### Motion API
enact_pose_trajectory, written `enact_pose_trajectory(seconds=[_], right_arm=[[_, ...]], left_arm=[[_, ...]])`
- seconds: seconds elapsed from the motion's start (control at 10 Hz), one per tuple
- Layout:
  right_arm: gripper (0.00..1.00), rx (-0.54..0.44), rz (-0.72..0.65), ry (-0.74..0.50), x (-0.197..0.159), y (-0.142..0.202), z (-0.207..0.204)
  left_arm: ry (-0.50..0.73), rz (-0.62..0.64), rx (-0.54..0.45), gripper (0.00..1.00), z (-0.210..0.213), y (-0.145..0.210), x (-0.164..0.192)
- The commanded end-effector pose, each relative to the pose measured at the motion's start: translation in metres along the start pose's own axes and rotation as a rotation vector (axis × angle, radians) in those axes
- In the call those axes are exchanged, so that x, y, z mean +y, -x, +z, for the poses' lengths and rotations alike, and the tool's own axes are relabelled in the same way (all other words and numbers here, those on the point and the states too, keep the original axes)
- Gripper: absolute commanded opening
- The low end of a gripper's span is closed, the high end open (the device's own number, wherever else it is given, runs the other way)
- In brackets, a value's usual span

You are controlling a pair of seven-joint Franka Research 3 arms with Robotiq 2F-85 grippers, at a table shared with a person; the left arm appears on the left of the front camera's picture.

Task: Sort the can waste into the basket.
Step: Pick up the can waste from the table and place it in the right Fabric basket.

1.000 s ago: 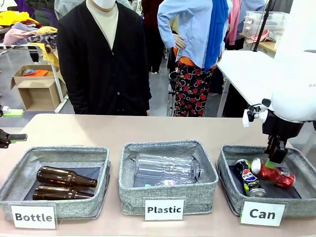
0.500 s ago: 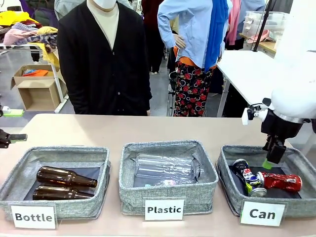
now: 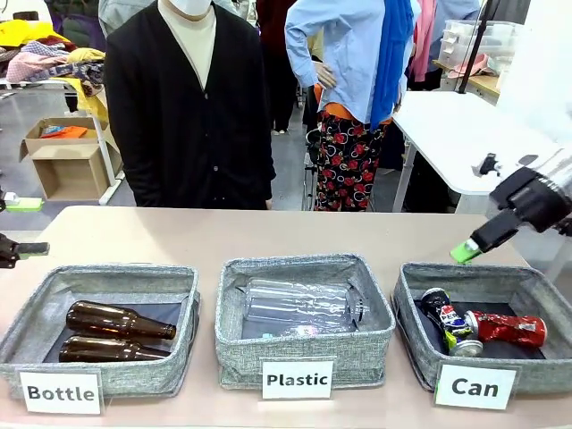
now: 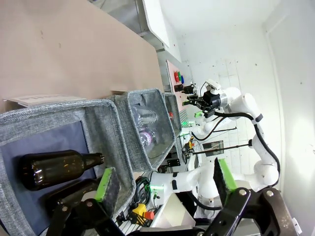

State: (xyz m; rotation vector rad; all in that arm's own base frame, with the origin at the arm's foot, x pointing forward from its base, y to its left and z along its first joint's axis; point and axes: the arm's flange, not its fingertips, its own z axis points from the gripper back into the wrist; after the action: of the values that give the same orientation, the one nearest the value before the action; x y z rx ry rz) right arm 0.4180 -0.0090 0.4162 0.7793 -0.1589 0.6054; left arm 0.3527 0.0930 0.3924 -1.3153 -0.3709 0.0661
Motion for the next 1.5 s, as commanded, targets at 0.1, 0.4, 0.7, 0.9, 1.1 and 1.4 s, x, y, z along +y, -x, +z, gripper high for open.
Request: enact_pose_trajectory(seconds=[0.1, 0.4, 0.7, 0.9, 1.1, 1.4], right_arm=[[1.00, -0.642, -0.259, -0.547, -0.017, 0.018, 0.011], [1.00, -0.734, -0.421, -0.681, -0.029, 0.028, 0.003], [1.00, -0.412, -0.261, -0.464, -0.023, 0.027, 0.016], [1.00, -0.412, -0.261, -0.464, -0.023, 0.027, 0.016], [1.00, -0.412, -0.261, -0.464, -0.023, 0.027, 0.016], [1.00, -0.412, -0.261, -0.464, -0.023, 0.027, 0.016]], left_arm=[[0.008, 0.008, -0.013, 1.00, 0.000, 0.001, -0.003], [0.008, 0.008, -0.013, 1.00, 0.000, 0.001, -0.003], [0.008, 0.008, -0.013, 1.00, 0.000, 0.001, -0.003], [0.008, 0.008, -0.013, 1.00, 0.000, 0.001, -0.003], [0.008, 0.008, -0.013, 1.00, 0.000, 0.001, -0.003], [0.008, 0.008, -0.013, 1.00, 0.000, 0.001, -0.003]])
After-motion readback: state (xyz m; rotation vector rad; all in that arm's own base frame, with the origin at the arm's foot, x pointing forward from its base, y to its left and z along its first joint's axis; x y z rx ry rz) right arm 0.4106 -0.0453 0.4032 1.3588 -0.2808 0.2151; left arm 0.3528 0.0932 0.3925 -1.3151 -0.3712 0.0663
